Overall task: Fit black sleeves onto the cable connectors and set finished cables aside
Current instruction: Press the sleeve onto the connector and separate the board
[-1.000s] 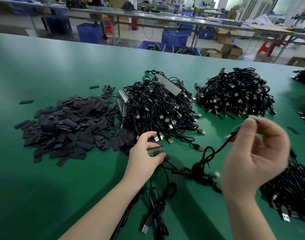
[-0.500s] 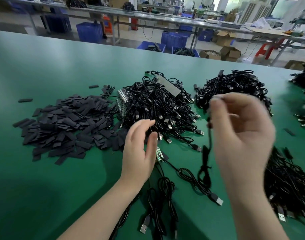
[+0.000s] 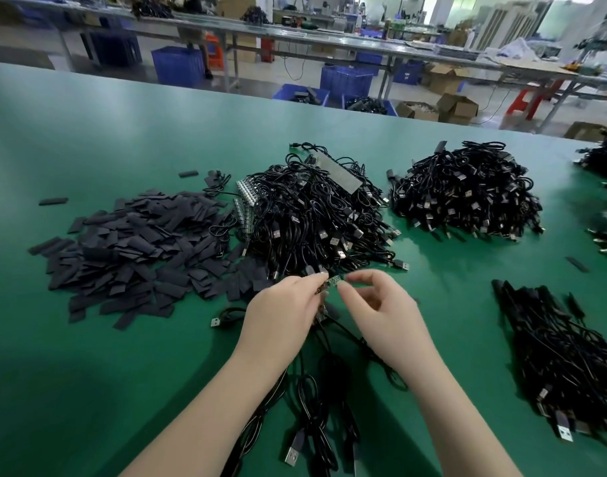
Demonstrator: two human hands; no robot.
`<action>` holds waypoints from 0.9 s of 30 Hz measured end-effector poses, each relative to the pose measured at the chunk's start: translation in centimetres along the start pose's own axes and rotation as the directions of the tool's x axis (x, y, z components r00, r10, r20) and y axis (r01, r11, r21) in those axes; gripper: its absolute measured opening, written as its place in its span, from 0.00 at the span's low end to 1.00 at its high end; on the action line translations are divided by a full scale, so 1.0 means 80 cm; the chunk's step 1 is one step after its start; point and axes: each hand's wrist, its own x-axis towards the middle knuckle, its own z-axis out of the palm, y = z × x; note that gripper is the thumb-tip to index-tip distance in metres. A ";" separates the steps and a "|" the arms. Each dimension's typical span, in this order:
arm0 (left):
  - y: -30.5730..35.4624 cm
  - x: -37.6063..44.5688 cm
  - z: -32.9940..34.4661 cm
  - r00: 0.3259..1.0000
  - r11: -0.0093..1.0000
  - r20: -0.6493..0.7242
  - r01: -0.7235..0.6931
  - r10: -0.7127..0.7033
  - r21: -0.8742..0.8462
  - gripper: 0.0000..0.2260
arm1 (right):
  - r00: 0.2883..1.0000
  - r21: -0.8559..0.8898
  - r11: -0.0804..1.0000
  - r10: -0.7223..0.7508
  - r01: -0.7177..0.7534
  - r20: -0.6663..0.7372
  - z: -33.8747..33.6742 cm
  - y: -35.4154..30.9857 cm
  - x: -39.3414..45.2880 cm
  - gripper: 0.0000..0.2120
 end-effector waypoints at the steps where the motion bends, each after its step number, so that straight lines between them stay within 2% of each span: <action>1: -0.002 0.001 0.002 0.999 0.998 0.007 0.052 -0.052 -0.028 0.13 | 1.000 -0.289 0.957 0.012 -0.004 0.024 -0.008 0.010 -0.001 0.09; 2: -0.004 0.002 0.004 0.996 0.995 0.004 0.090 -0.090 -0.043 0.12 | 0.998 -0.542 0.840 0.042 -0.012 0.044 -0.014 0.020 -0.003 0.10; 3: -0.006 0.003 0.006 0.993 0.992 -0.004 0.118 -0.118 -0.052 0.11 | 0.994 -0.683 0.730 0.090 -0.021 0.065 -0.018 0.027 -0.006 0.11; 4: -0.008 0.003 0.008 0.990 0.988 -0.014 0.140 -0.141 -0.063 0.10 | 0.986 -0.713 0.701 0.131 -0.020 0.101 -0.020 0.029 -0.010 0.11; 5: -0.009 0.004 0.010 0.987 0.984 -0.020 0.158 -0.160 -0.078 0.09 | 0.976 -0.653 0.757 0.160 -0.025 0.148 -0.020 0.030 -0.014 0.09; 7: -0.011 0.004 0.012 0.983 0.977 -0.029 0.177 -0.182 -0.122 0.08 | 0.952 -0.361 0.928 0.191 -0.096 0.240 -0.017 0.027 -0.016 0.05; 8: -0.011 0.004 0.013 0.982 0.972 -0.032 0.182 -0.189 -0.148 0.08 | 0.957 -0.293 0.951 0.173 -0.100 0.234 -0.013 0.028 -0.013 0.05; 9: -0.012 0.004 0.014 0.981 0.968 -0.034 0.184 -0.193 -0.171 0.08 | 0.971 -0.313 0.947 0.135 -0.068 0.198 -0.008 0.031 -0.007 0.06; 12: -0.012 0.002 0.015 0.979 0.950 -0.023 0.190 -0.201 -0.247 0.07 | 0.992 -0.528 0.844 -0.031 0.091 0.122 0.007 0.041 0.013 0.13; 15: -0.012 0.001 0.014 0.977 0.924 0.011 0.203 -0.211 -0.324 0.06 | 0.973 -0.516 0.830 -0.137 0.214 0.184 0.020 0.045 0.028 0.18; 18: -0.012 0.001 0.014 0.987 0.946 -0.010 0.153 -0.163 -0.286 0.05 | 0.956 -0.545 0.785 -0.238 0.294 0.174 0.029 0.055 0.034 0.15; 23: -0.009 -0.002 0.013 0.994 0.986 -0.093 0.042 -0.058 -0.160 0.06 | 0.948 -0.539 0.783 -0.294 0.311 0.120 0.032 0.066 0.033 0.13; 27: -0.006 0.001 0.007 0.981 0.989 -0.175 0.055 -0.079 -0.138 0.09 | 0.961 -0.541 0.806 -0.278 0.240 0.012 0.024 0.073 0.030 0.11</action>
